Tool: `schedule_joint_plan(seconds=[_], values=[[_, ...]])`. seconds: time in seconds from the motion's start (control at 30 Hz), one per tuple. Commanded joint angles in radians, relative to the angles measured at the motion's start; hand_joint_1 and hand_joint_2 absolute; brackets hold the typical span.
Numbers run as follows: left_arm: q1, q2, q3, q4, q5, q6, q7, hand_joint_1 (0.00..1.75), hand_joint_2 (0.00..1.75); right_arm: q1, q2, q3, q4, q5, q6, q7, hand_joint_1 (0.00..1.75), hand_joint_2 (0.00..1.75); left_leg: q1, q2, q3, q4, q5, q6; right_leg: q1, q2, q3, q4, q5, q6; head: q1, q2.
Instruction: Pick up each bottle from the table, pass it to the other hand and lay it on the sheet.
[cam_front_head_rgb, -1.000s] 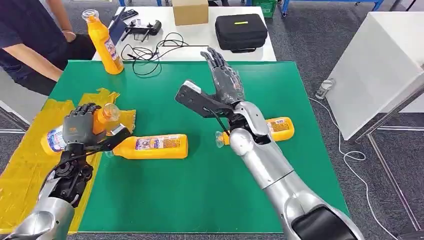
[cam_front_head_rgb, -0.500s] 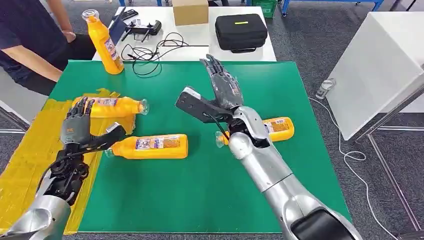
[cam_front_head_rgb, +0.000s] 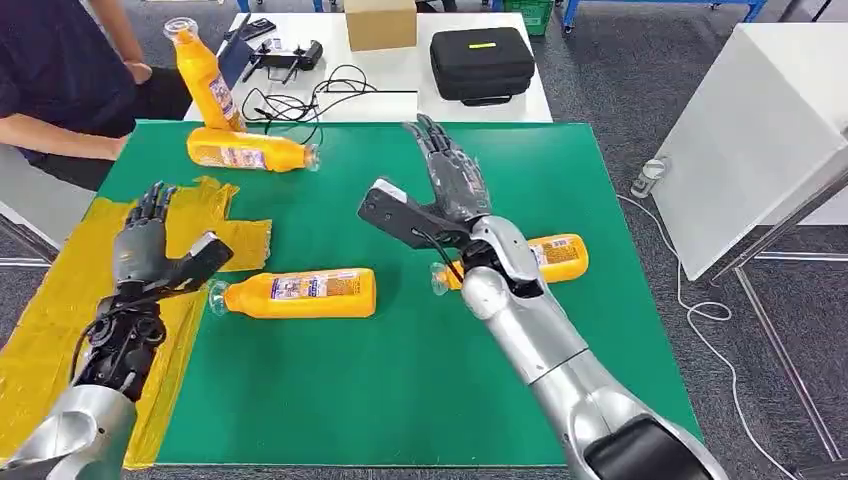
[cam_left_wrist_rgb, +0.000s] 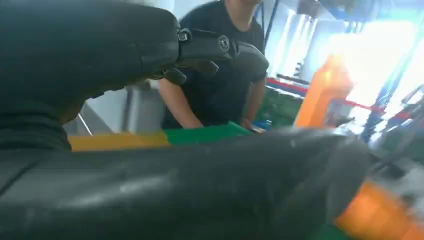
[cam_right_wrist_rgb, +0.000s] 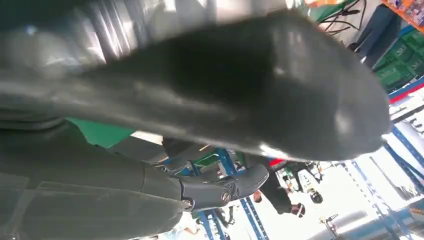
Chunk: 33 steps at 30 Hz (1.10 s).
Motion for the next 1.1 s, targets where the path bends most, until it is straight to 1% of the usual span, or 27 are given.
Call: schedule_joint_plan(seconds=[0.03, 0.07, 0.1, 0.13, 0.17, 0.2, 0.27, 0.3, 0.33, 0.4, 0.47, 0.5, 0.53, 0.57, 0.6, 0.67, 0.73, 0.83, 0.97, 1.1], values=[[0.031, -0.025, 0.177, -0.354, 0.798, -0.339, -0.161, 0.00, 0.00, -0.010, -0.101, 0.061, 0.108, 0.117, 0.077, 0.048, 0.00, 0.00, 0.002, -0.003, 0.000, 0.001, 0.000, -0.001, 0.002, -0.004, 0.002, -0.001, -0.001, 0.001, 0.000, 0.000], [0.065, -0.018, 0.156, -0.411, 0.895, -0.380, -0.161, 0.00, 0.00, -0.015, -0.125, 0.079, 0.145, 0.146, 0.103, 0.063, 0.00, 1.75, 0.002, -0.002, 0.002, 0.000, -0.001, -0.001, 0.002, -0.004, 0.004, -0.002, -0.001, 0.001, 0.000, 0.000], [0.077, -0.014, 0.147, -0.421, 0.934, -0.396, -0.161, 0.00, 0.00, -0.016, -0.145, 0.095, 0.166, 0.167, 0.120, 0.064, 0.00, 1.75, 0.001, -0.001, 0.002, -0.001, 0.000, 0.000, 0.001, -0.001, 0.003, -0.002, 0.000, 0.001, 0.000, 0.000], [0.087, -0.015, 0.135, -0.428, 0.951, -0.414, -0.161, 0.00, 0.00, -0.018, -0.166, 0.109, 0.186, 0.183, 0.148, 0.065, 0.00, 1.75, 0.001, -0.001, 0.003, -0.001, -0.001, -0.001, 0.001, -0.002, 0.004, -0.002, -0.001, 0.001, -0.001, 0.000], [0.102, -0.023, 0.113, -0.450, 0.959, -0.406, -0.161, 0.00, 0.00, -0.012, -0.193, 0.115, 0.200, 0.193, 0.168, 0.065, 0.00, 1.75, 0.001, -0.002, 0.004, -0.001, -0.001, -0.001, 0.001, -0.003, 0.006, -0.002, -0.001, 0.001, -0.001, 0.000], [0.111, -0.030, 0.084, -0.462, 0.964, -0.386, -0.161, 0.00, 0.00, -0.003, -0.234, 0.130, 0.208, 0.213, 0.188, 0.062, 0.00, 1.75, 0.001, -0.004, 0.003, -0.001, 0.000, 0.000, 0.001, -0.004, 0.005, -0.002, -0.001, 0.001, 0.000, 0.000], [0.109, -0.036, 0.055, -0.452, 0.975, -0.372, -0.161, 0.00, 0.00, 0.008, -0.303, 0.141, 0.211, 0.226, 0.214, 0.032, 0.00, 1.75, 0.001, -0.007, 0.003, 0.000, -0.001, 0.000, 0.001, -0.008, 0.007, -0.003, -0.002, 0.002, 0.000, 0.000], [0.097, -0.033, 0.048, -0.433, 0.988, -0.369, -0.161, 0.00, 0.00, 0.000, -0.325, 0.147, 0.214, 0.231, 0.239, 0.017, 0.00, 1.75, 0.000, -0.007, 0.001, 0.000, 0.000, 0.000, 0.000, -0.008, 0.005, -0.002, -0.001, 0.001, -0.001, 0.000], [0.087, -0.030, 0.045, -0.418, 0.993, -0.367, -0.161, 0.00, 0.00, -0.008, -0.334, 0.152, 0.219, 0.235, 0.255, 0.010, 0.00, 1.75, 0.001, -0.011, 0.001, 0.000, 0.000, 0.000, 0.000, -0.012, 0.006, -0.002, -0.002, 0.002, 0.000, 0.000], [0.067, -0.018, 0.037, -0.385, 1.015, -0.364, -0.161, 0.00, 0.00, -0.043, -0.356, 0.163, 0.233, 0.242, 0.295, -0.004, 0.00, 1.75, -0.001, -0.009, -0.001, 0.001, 0.000, 0.000, -0.001, -0.008, 0.002, -0.001, -0.001, 0.001, 0.000, 0.000], [0.067, -0.018, 0.037, -0.385, 1.015, -0.364, -0.161, 0.00, 0.00, -0.043, -0.356, 0.163, 0.233, 0.242, 0.295, -0.004, 0.00, 1.75, -0.002, -0.006, -0.002, 0.001, -0.001, 0.000, -0.003, -0.006, 0.001, 0.000, 0.000, 0.001, 0.000, 0.000], [0.067, -0.018, 0.037, -0.385, 1.015, -0.364, -0.161, 0.00, 0.00, -0.043, -0.356, 0.163, 0.233, 0.242, 0.295, -0.004, 0.00, 1.75, -0.002, -0.008, -0.001, 0.002, -0.001, 0.000, -0.003, -0.008, 0.002, 0.000, -0.001, 0.001, 0.000, 0.000], [0.067, -0.018, 0.037, -0.385, 1.015, -0.364, -0.161, 0.00, 0.00, -0.043, -0.356, 0.163, 0.233, 0.242, 0.295, -0.004, 0.00, 1.75, -0.003, -0.007, -0.002, 0.001, 0.000, 0.000, -0.004, -0.007, 0.001, 0.000, -0.001, 0.001, 0.000, 0.000], [0.071, -0.013, 0.041, -0.387, 1.030, -0.364, -0.161, 0.00, 0.00, -0.059, -0.348, 0.179, 0.242, 0.255, 0.315, 0.001, 0.00, 1.75, -0.002, -0.004, -0.001, 0.001, -0.001, 0.000, -0.003, -0.004, 0.002, 0.000, -0.001, 0.001, 0.000, 0.000], [0.078, -0.008, 0.037, -0.391, 1.040, -0.357, -0.161, 0.00, 0.00, -0.077, -0.350, 0.188, 0.256, 0.260, 0.339, -0.004, 0.00, 1.75, -0.002, -0.007, -0.001, 0.002, -0.002, -0.001, -0.003, -0.008, 0.003, 0.000, -0.002, 0.001, 0.000, 0.000], [0.085, -0.005, 0.038, -0.399, 1.056, -0.352, -0.161, 0.00, 0.00, -0.109, -0.346, 0.203, 0.286, 0.271, 0.365, -0.007, 0.00, 1.75, -0.002, -0.003, 0.000, 0.002, -0.002, -0.001, -0.003, -0.003, 0.001, 0.000, -0.001, 0.001, 0.000, 0.000], [0.082, -0.007, 0.039, -0.397, 1.062, -0.343, -0.161, 0.00, 0.00, -0.139, -0.330, 0.214, 0.316, 0.281, 0.388, 0.001, 0.00, 1.75, -0.003, -0.004, -0.002, 0.002, -0.001, 0.000, -0.003, -0.004, -0.001, 0.001, 0.000, 0.001, 0.000, 0.000], [0.085, -0.013, 0.043, -0.407, 1.066, -0.330, -0.161, 0.00, 0.00, -0.166, -0.301, 0.220, 0.352, 0.290, 0.414, 0.015, 0.00, 1.75, -0.002, -0.002, 0.000, 0.003, -0.002, -0.001, -0.002, -0.003, 0.001, 0.002, -0.001, 0.001, -0.001, 0.000], [0.089, -0.017, 0.059, -0.417, 1.072, -0.324, -0.161, 0.00, 0.00, -0.187, -0.273, 0.227, 0.387, 0.303, 0.463, 0.029, 0.00, 1.75, -0.001, 0.000, 0.000, 0.002, -0.002, -0.001, -0.001, -0.001, 0.001, 0.001, 0.000, 0.001, -0.001, 0.000], [0.081, -0.013, 0.065, -0.413, 1.071, -0.328, -0.161, 0.00, 0.00, -0.178, -0.271, 0.221, 0.407, 0.299, 0.499, 0.034, 0.00, 1.75, -0.001, -0.003, -0.001, 0.001, -0.001, -0.001, -0.001, -0.004, 0.001, 0.000, 0.000, 0.001, 0.000, 0.000]])
